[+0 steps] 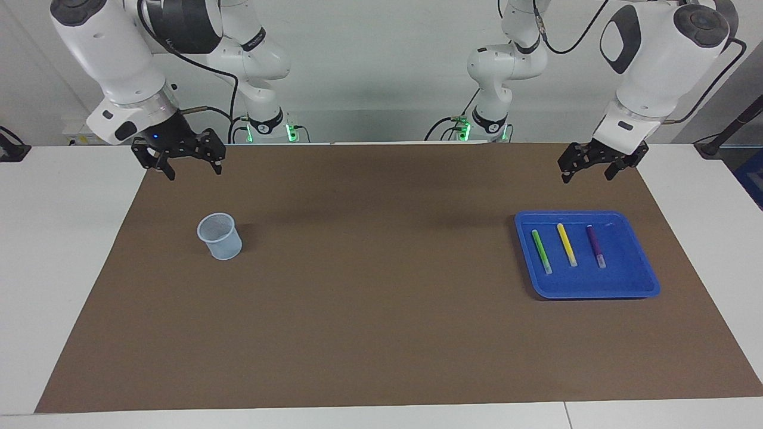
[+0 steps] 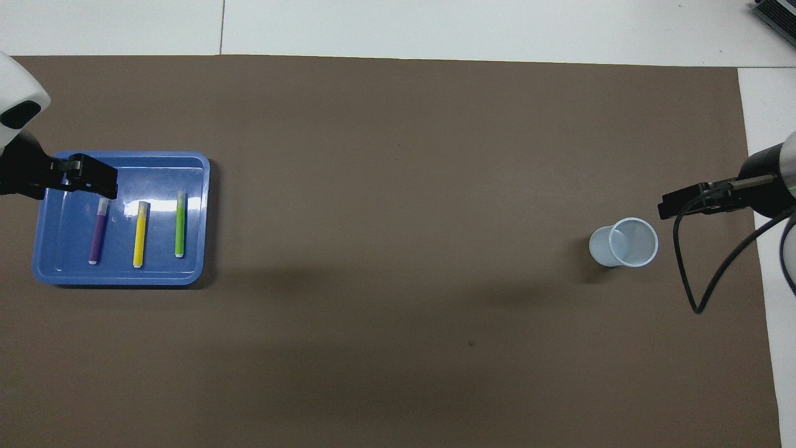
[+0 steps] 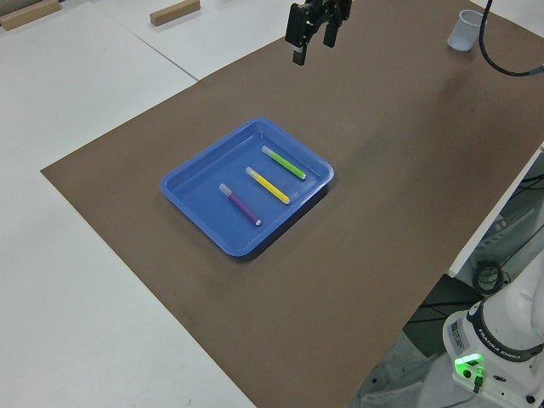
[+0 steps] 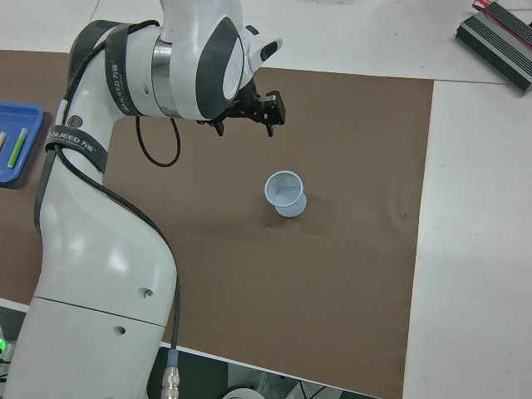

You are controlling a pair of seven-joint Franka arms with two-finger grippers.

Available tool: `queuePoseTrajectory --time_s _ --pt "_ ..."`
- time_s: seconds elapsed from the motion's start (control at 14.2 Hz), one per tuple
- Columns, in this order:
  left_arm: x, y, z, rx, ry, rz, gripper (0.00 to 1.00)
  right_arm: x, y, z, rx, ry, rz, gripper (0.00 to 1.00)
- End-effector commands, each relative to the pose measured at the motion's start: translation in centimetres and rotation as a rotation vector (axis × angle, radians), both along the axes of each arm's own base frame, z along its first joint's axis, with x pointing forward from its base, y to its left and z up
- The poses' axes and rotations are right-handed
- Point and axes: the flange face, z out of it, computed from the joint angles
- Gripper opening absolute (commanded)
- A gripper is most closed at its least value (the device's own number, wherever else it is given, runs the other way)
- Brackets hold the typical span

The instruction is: Right arm passes pens to left for tray arrangement

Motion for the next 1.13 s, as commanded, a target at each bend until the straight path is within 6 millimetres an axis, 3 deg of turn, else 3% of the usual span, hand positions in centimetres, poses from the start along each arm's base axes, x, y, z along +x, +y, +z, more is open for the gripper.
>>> queuePoseTrajectory --time_s 0.0,0.28,0.49,0.63,1.06 --pt "-1.4 0.3 0.7 -0.026 -0.020 0.032 1.00 -0.9 0.0 0.2 0.000 0.006 0.042 1.00" --pt "-2.5 1.9 1.7 -0.113 0.034 0.080 1.00 -0.9 0.0 0.2 0.003 0.007 0.040 1.00" --pt "-3.0 1.5 1.9 -0.125 0.057 0.076 1.00 -0.7 0.0 0.4 0.009 -0.006 0.035 1.00" --pt "-3.2 1.5 3.0 -0.125 0.062 0.075 1.00 -0.6 0.1 0.4 0.012 -0.011 0.034 1.00" --pt "-3.1 1.2 3.1 -0.042 0.051 0.044 1.00 -0.9 0.1 0.9 0.011 -0.019 0.033 1.00"
